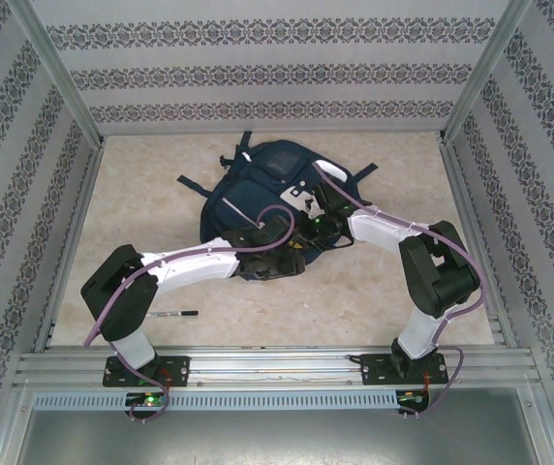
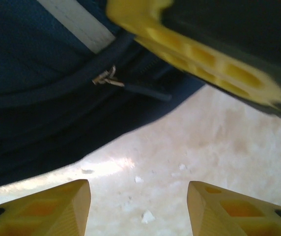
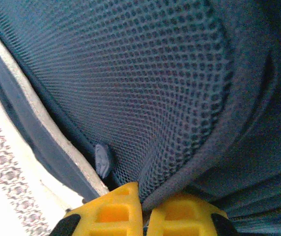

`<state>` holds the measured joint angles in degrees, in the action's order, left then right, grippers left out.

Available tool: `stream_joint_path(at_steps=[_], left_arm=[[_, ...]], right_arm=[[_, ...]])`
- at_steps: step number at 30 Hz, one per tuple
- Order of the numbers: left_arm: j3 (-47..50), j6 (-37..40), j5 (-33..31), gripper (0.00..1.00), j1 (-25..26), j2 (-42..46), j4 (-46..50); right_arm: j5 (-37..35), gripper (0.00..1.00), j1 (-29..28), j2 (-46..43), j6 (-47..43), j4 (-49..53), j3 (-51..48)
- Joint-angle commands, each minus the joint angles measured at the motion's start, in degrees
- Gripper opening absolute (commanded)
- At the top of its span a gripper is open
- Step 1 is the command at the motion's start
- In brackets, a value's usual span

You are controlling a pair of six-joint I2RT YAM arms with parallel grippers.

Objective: Pack the student bag

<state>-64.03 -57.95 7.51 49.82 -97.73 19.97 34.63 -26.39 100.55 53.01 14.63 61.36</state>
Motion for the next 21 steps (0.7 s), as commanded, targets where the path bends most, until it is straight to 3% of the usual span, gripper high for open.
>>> stream_joint_path(at_steps=[1,4,13,18,21], left_arm=[[-1.2,-4.4,-7.2,0.55,0.3,0.6,-1.0],[-0.5,-6.5,-13.1,0.57,0.1,3.0,1.7],[2.3,-7.5,-16.7,0.54,-1.3,5.0,-1.6],[1.9,-6.1,-19.8,0.45,-2.8,4.0,1.2],[2.1,-4.0,-19.9,0.32,-4.3,3.9,1.2]], right_arm=[[6.4,0.0,-0.5,-0.7,5.1,-7.0,0.4],[8.8,0.0,-0.7,-2.1,7.9,-10.3,-0.5],[14.8,0.0,-4.0,0.9,17.3,-20.2,-1.2],[14.1,0.0,-4.8,1.0,18.8,-21.8,-0.8],[14.0,0.0,-4.8,0.9,19.3,-22.3,-0.4]])
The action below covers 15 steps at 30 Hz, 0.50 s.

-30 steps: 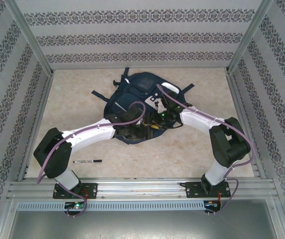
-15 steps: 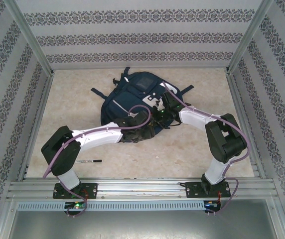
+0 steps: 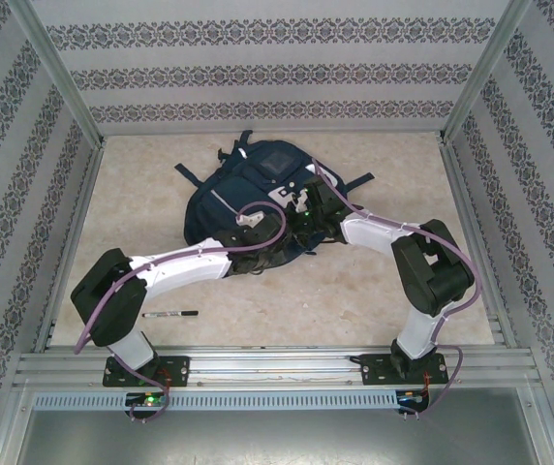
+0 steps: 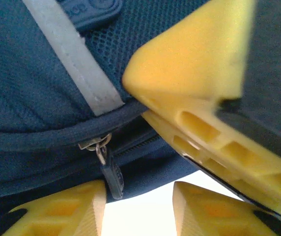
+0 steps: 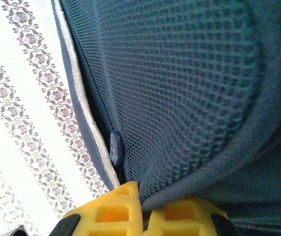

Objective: Pack the student bag

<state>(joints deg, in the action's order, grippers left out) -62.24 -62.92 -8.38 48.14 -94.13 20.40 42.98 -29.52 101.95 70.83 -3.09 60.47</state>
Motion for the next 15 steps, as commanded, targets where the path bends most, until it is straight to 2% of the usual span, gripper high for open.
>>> stream_joint_path(at_steps=[1,3,5,10,15], left_arm=[[0.0,2.1,-4.2,0.24,-3.1,0.6,1.0],[-0.5,4.1,-5.2,0.09,-3.8,1.2,2.4],[-1.3,6.1,-6.6,0.0,-4.3,1.9,4.4],[-0.8,10.7,-8.2,0.0,-5.4,4.7,8.5],[4.8,15.3,-7.6,0.0,-6.8,11.2,9.1]], right_arm=[[5.4,0.0,-1.6,-0.6,1.3,-4.4,0.5],[5.1,0.0,-1.5,-0.7,0.8,-3.9,0.4],[4.7,0.0,-1.2,-0.8,-0.1,-2.9,0.3],[2.5,0.0,1.1,-2.0,-7.3,5.8,1.2],[1.0,0.0,5.3,-4.4,-16.6,16.3,2.6]])
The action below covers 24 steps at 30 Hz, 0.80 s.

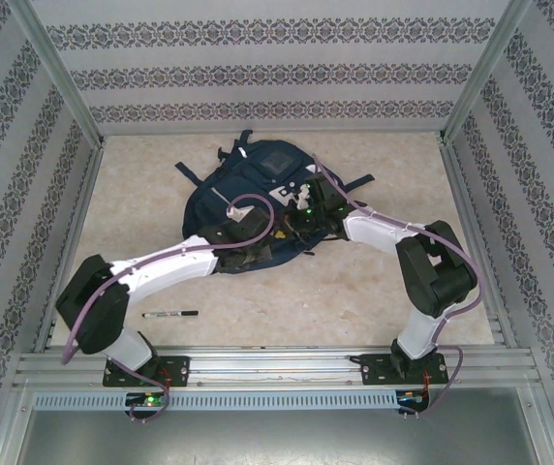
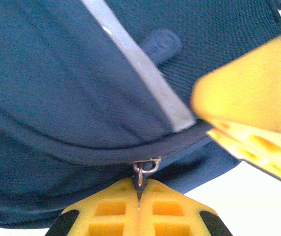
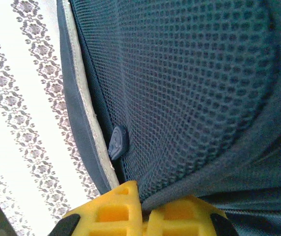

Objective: Pack the student bag

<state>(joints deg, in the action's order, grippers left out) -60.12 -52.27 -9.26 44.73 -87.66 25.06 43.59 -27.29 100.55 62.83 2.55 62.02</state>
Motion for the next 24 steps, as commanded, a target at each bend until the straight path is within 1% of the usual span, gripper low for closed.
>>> stream_joint_path(at_steps=[1,3,5,8,9,11,14,16,17,18,19,20,21,23,24], left_arm=[[3.7,6.4,-5.5,0.0,-3.7,5.9,3.7],[5.2,11.0,-1.7,0.0,-4.2,8.4,1.8],[5.2,14.9,-0.1,0.0,-4.4,9.7,2.0],[4.1,20.0,0.6,0.0,-5.4,10.7,4.2],[4.2,22.1,2.4,0.0,-6.1,10.8,3.9],[4.7,25.9,8.1,0.0,-7.1,10.3,1.5],[3.8,30.5,16.3,0.0,-7.0,7.9,-1.6],[3.0,30.6,18.3,0.0,-7.0,6.5,-3.4],[2.2,29.5,19.0,0.08,-7.1,5.5,-4.1],[1.2,28.2,20.1,0.25,-7.0,4.4,-4.4],[-0.2,25.7,21.7,0.39,-6.9,2.7,-4.7],[-1.3,22.2,23.4,0.43,-6.4,1.1,-5.5],[-1.4,19.3,24.2,0.44,-5.5,0.2,-7.1],[0.0,14.0,22.3,0.49,-2.3,-1.1,-12.1],[0.8,12.4,21.4,0.5,-1.2,-1.6,-13.9]], right_arm=[[0.1,0.0,3.9,-3.2,-10.4,12.3,1.2],[-1.8,0.0,5.6,-3.4,-15.3,17.4,2.1],[-3.4,0.0,7.0,-3.7,-19.2,20.1,2.4],[-4.8,0.0,9.4,-3.6,-24.6,23.7,2.9],[-5.4,0.0,10.5,-3.4,-26.4,25.0,3.1],[-5.5,0.0,12.5,-3.3,-27.5,26.1,2.9],[-1.5,0.0,13.5,-3.4,-25.7,24.7,2.1],[-0.8,0.0,13.3,-3.8,-24.2,23.7,1.3],[-0.7,0.0,13.1,-4.1,-23.5,23.4,1.0],[-0.4,0.0,13.0,-4.4,-22.9,22.8,0.6],[0.0,0.0,12.8,-4.7,-22.0,22.2,0.2],[0.7,0.0,12.6,-5.1,-20.9,21.2,-0.2],[1.2,0.0,12.4,-5.4,-19.9,20.2,-0.5],[1.8,0.0,12.1,-5.9,-18.2,18.7,-1.0],[1.9,0.0,12.0,-6.0,-17.9,18.5,-0.9]])
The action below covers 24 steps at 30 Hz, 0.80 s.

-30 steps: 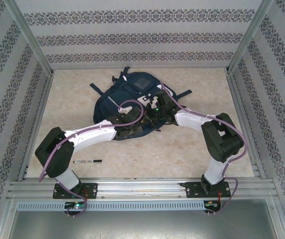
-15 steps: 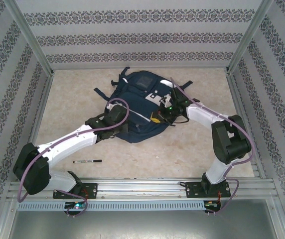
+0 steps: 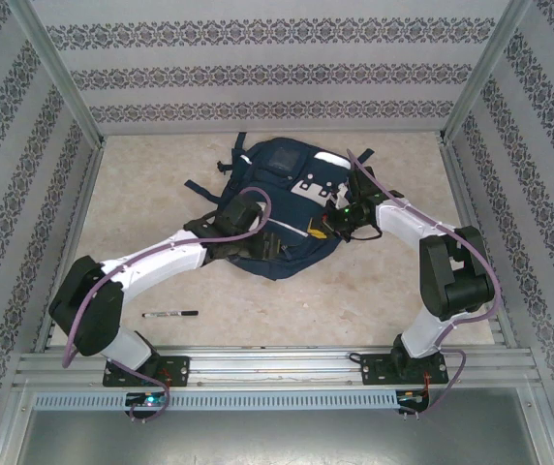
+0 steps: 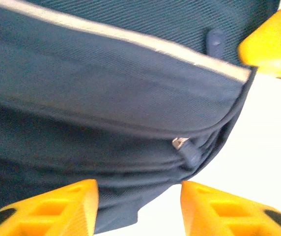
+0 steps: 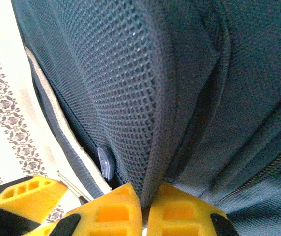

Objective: Pack the student bag

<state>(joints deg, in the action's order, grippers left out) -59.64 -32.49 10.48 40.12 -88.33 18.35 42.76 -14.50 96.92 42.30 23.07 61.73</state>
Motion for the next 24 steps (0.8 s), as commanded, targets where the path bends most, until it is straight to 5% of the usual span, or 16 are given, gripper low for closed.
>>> stream_joint_path(at_steps=[1,10,16,18,24], left_arm=[[0.6,-8.9,0.5,0.5,4.3,-1.7,-7.9],[-4.3,-15.0,-4.3,0.5,8.0,-10.5,-6.8],[-7.6,-17.4,-14.3,0.45,8.0,-11.8,-0.2],[-7.8,-16.6,-14.3,0.4,8.0,-11.6,-0.9],[-7.4,-14.5,-14.4,0.02,7.5,-10.2,-1.7]], right_arm=[[2.6,0.0,-0.9,-2.4,2.9,-2.1,-0.6],[2.6,0.0,-2.5,-3.5,3.6,-2.1,-0.9],[2.4,0.0,-3.6,-4.8,3.6,-2.2,-1.9],[2.8,0.0,-3.7,-4.9,3.2,-2.1,-2.0],[3.1,0.0,-3.6,-4.3,1.5,-0.9,-1.7]])
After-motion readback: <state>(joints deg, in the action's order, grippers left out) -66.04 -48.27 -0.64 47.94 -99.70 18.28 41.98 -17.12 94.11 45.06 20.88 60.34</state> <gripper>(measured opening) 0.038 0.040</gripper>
